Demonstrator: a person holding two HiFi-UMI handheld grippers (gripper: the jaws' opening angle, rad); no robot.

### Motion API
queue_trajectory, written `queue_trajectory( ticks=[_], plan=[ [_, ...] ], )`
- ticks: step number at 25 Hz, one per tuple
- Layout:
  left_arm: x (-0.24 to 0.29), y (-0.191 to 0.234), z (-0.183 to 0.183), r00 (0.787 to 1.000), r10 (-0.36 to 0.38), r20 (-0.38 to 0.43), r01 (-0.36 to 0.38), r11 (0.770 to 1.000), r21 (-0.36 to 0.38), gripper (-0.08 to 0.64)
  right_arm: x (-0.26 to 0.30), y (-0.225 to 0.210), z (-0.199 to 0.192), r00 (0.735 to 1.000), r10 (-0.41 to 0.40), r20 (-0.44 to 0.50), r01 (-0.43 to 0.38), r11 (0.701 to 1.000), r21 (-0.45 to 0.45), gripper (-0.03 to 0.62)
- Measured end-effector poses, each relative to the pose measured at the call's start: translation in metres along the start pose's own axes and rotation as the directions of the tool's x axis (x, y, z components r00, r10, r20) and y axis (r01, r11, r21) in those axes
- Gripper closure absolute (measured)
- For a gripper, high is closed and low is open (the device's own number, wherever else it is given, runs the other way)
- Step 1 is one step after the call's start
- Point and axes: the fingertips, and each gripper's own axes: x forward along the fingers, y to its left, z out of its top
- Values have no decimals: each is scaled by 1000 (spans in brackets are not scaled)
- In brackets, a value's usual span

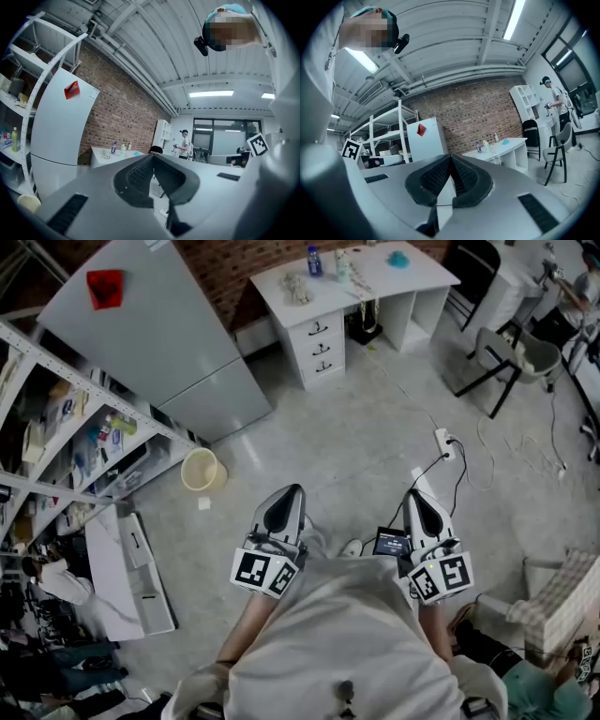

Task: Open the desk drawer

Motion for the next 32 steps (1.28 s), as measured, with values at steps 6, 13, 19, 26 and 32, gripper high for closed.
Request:
queue_trajectory(
  ticks=[6, 13, 19, 26, 32],
  plan=[
    [2, -10, 2, 1000, 3, 8, -4, 1000, 24, 554, 0, -3, 2, 1000, 17, -2, -17, 1000, 4, 566],
    [0, -1, 5, 998, 55, 38, -56, 998, 11, 554, 2, -5, 7, 999, 37, -1, -37, 999, -23, 566],
    [6, -3, 5, 996, 71, 46, -72, 997, 14, 554, 0, -13, 7, 999, 50, -6, -50, 999, -21, 566],
    [24, 17, -1, 997, 68, 28, -68, 998, 10, 554, 32, -19, 0, 999, 43, -16, -43, 999, 4, 566],
    [77, 45, -2, 999, 27, 24, -26, 999, -47, 555, 76, -38, 4, 999, 12, -41, -11, 1000, 11, 566]
  ],
)
